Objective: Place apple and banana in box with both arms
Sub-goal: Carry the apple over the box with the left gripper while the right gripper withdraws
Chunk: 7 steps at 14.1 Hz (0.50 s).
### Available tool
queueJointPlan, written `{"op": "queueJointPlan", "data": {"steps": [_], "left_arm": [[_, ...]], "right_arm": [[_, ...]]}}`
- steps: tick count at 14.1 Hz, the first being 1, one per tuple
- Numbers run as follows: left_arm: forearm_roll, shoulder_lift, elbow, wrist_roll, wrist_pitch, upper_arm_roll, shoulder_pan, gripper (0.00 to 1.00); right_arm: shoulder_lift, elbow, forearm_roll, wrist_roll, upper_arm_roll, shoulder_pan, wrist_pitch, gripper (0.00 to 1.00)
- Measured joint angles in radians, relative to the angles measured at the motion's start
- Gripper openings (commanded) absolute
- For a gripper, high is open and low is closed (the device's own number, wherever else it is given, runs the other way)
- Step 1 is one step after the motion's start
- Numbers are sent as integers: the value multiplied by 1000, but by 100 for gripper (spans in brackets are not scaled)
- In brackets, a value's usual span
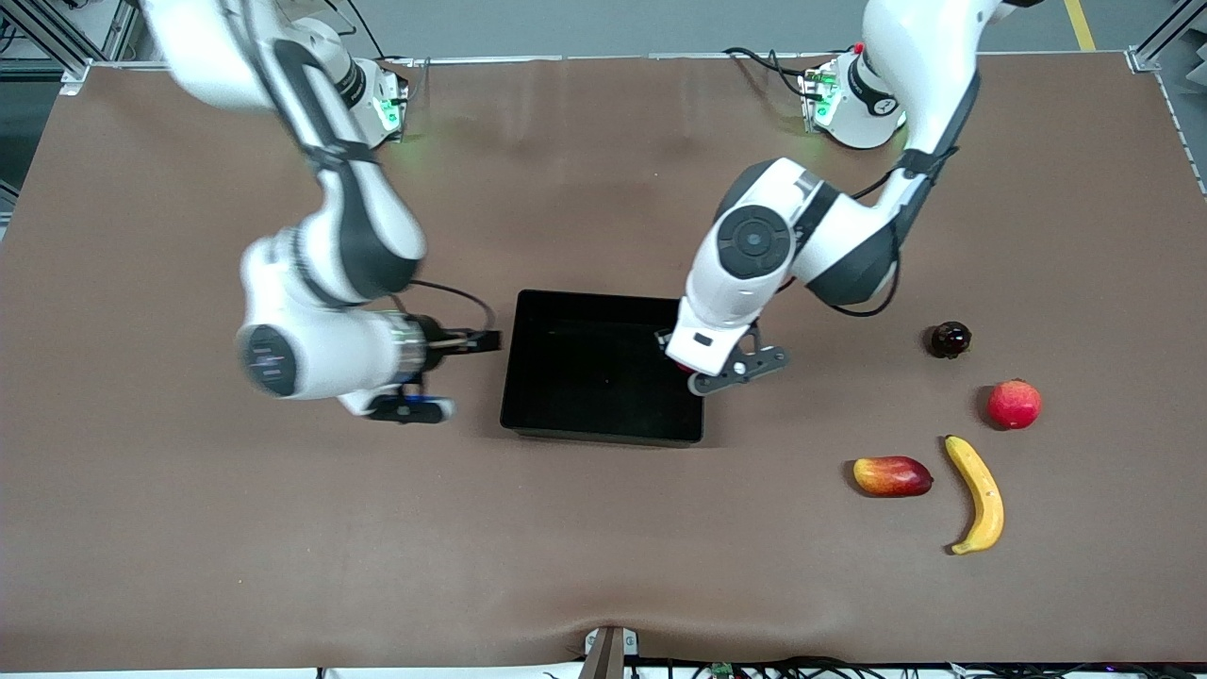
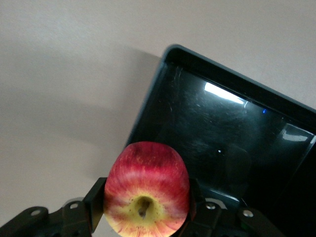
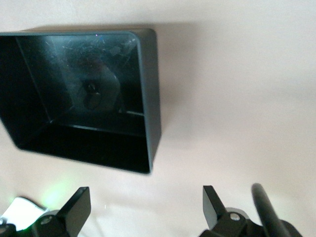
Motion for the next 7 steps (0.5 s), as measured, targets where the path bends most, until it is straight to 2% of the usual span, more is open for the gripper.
{"op": "queueJointPlan", "data": {"steps": [2,7], "left_arm": [[0,15,11,-2,0,2,-12,0],[38,53,12,-2,0,3,-23,0]], "right_arm": [[-5,78,-2,-5,-1,-86,-110,100],[-5,169,-8,-9,-1,-217,-274,100]]}}
